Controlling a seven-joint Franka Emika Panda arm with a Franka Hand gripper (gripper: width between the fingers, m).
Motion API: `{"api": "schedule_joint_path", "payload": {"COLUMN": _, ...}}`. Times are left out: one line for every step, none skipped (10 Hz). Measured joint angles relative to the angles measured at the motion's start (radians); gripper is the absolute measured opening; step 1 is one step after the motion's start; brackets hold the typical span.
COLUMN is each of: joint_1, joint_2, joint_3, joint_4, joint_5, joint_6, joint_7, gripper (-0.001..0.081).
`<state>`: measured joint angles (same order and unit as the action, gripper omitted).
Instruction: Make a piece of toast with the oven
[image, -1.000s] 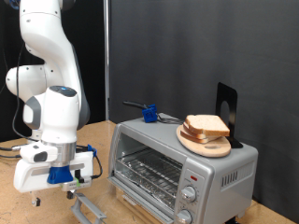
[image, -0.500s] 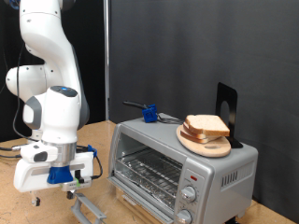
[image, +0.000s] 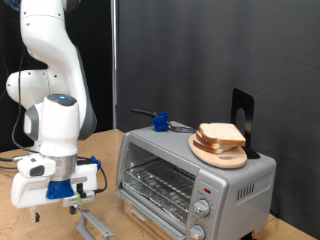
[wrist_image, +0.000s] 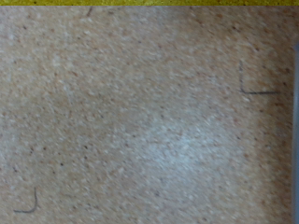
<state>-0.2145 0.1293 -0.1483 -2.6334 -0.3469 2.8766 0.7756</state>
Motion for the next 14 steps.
{"api": "schedule_joint_path", "payload": {"joint_1": -0.020, "joint_2": 0.002, "joint_3": -0.006, "joint_4": -0.009, "joint_5": 0.002, "joint_6": 0.014, "joint_7": -0.030, "gripper": 0.0808}}
{"api": "schedule_joint_path", "payload": {"joint_1": -0.046, "joint_2": 0.004, "joint_3": -0.014, "joint_4": -0.019, "joint_5": 0.006, "joint_6": 0.029, "joint_7": -0.071, "gripper": 0.0808}}
{"api": "schedule_joint_path", "payload": {"joint_1": -0.076, "joint_2": 0.007, "joint_3": -0.026, "joint_4": -0.025, "joint_5": 0.010, "joint_6": 0.040, "joint_7": -0.112, "gripper": 0.0808}}
{"api": "schedule_joint_path", "payload": {"joint_1": -0.108, "joint_2": 0.009, "joint_3": -0.035, "joint_4": -0.026, "joint_5": 0.023, "joint_6": 0.043, "joint_7": -0.154, "gripper": 0.0808}}
{"api": "schedule_joint_path", "payload": {"joint_1": -0.142, "joint_2": 0.009, "joint_3": -0.034, "joint_4": -0.026, "joint_5": 0.070, "joint_6": 0.043, "joint_7": -0.214, "gripper": 0.0808}}
{"api": "schedule_joint_path", "payload": {"joint_1": -0.178, "joint_2": 0.009, "joint_3": -0.018, "joint_4": -0.023, "joint_5": 0.163, "joint_6": 0.038, "joint_7": -0.301, "gripper": 0.0808}}
{"api": "schedule_joint_path", "payload": {"joint_1": -0.206, "joint_2": 0.008, "joint_3": 0.022, "joint_4": -0.019, "joint_5": 0.244, "joint_6": 0.028, "joint_7": -0.371, "gripper": 0.0808}}
{"api": "schedule_joint_path", "payload": {"joint_1": -0.204, "joint_2": 0.008, "joint_3": 0.018, "joint_4": -0.020, "joint_5": 0.226, "joint_6": 0.028, "joint_7": -0.357, "gripper": 0.0808}}
{"api": "schedule_joint_path", "payload": {"joint_1": -0.212, "joint_2": 0.000, "joint_3": 0.044, "joint_4": -0.022, "joint_5": 0.313, "joint_6": 0.020, "joint_7": -0.410, "gripper": 0.0808}}
{"api": "schedule_joint_path", "payload": {"joint_1": -0.222, "joint_2": -0.029, "joint_3": 0.091, "joint_4": -0.021, "joint_5": 0.493, "joint_6": -0.029, "joint_7": -0.541, "gripper": 0.0808}}
{"api": "schedule_joint_path", "payload": {"joint_1": -0.224, "joint_2": -0.076, "joint_3": 0.124, "joint_4": -0.018, "joint_5": 0.670, "joint_6": -0.103, "joint_7": -0.676, "gripper": 0.0808}}
{"api": "schedule_joint_path", "payload": {"joint_1": -0.222, "joint_2": -0.125, "joint_3": 0.136, "joint_4": -0.016, "joint_5": 0.794, "joint_6": -0.183, "joint_7": -0.774, "gripper": 0.0808}}
{"api": "schedule_joint_path", "payload": {"joint_1": -0.221, "joint_2": -0.173, "joint_3": 0.136, "joint_4": -0.012, "joint_5": 0.883, "joint_6": -0.272, "joint_7": -0.847, "gripper": 0.0808}}
{"api": "schedule_joint_path", "payload": {"joint_1": -0.221, "joint_2": -0.218, "joint_3": 0.134, "joint_4": -0.005, "joint_5": 0.944, "joint_6": -0.359, "joint_7": -0.888, "gripper": 0.0808}}
